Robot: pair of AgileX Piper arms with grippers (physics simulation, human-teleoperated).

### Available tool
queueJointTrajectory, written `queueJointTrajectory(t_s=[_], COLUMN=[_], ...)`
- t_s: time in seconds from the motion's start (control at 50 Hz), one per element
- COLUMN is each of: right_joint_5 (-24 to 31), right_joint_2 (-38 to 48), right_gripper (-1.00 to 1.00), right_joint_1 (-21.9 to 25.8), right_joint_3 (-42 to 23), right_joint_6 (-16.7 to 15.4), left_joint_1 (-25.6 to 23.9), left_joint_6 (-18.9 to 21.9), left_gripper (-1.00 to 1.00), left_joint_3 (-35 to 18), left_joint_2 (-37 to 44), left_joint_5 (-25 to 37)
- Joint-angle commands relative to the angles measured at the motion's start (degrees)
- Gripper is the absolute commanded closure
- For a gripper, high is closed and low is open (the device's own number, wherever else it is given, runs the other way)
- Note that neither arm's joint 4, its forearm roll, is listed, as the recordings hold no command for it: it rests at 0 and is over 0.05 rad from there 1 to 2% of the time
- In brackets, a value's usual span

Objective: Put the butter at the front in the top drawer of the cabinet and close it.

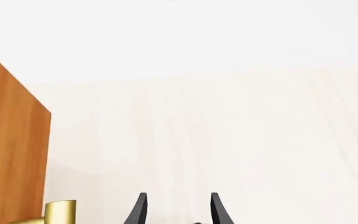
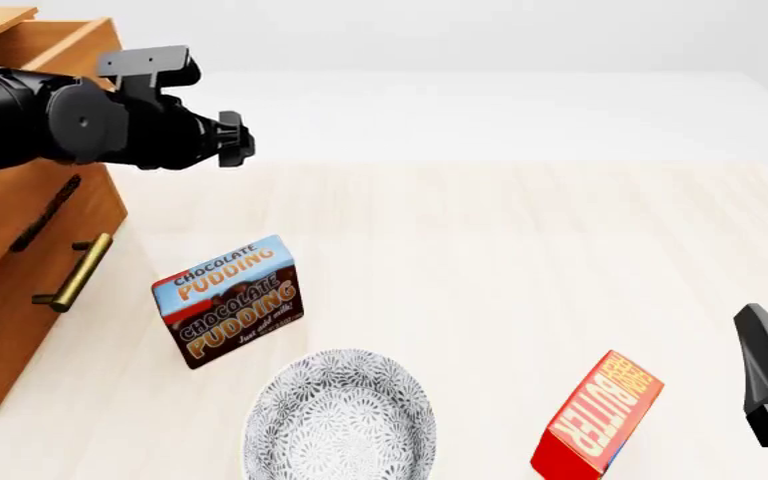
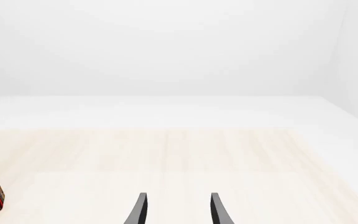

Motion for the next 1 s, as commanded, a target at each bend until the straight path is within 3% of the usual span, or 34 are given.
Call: queueJointTrajectory(t_s=[0.02, 1.0], right_joint_5=[0.0, 0.0], right_joint_2=[0.0, 0.0], right_gripper=[-1.0, -1.0], right_joint_1=[0.0, 0.0], right_joint_3=[0.0, 0.0], right_joint_6=[0.0, 0.0], left_joint_1=[2.2, 14.5], left_joint_6=[0.1, 5.1], left_gripper=[-1.0, -1.0], left_joint_3=[2.3, 1.9], left_joint_2=[-1.6, -7.9], left_joint_5=[-0.7, 5.2])
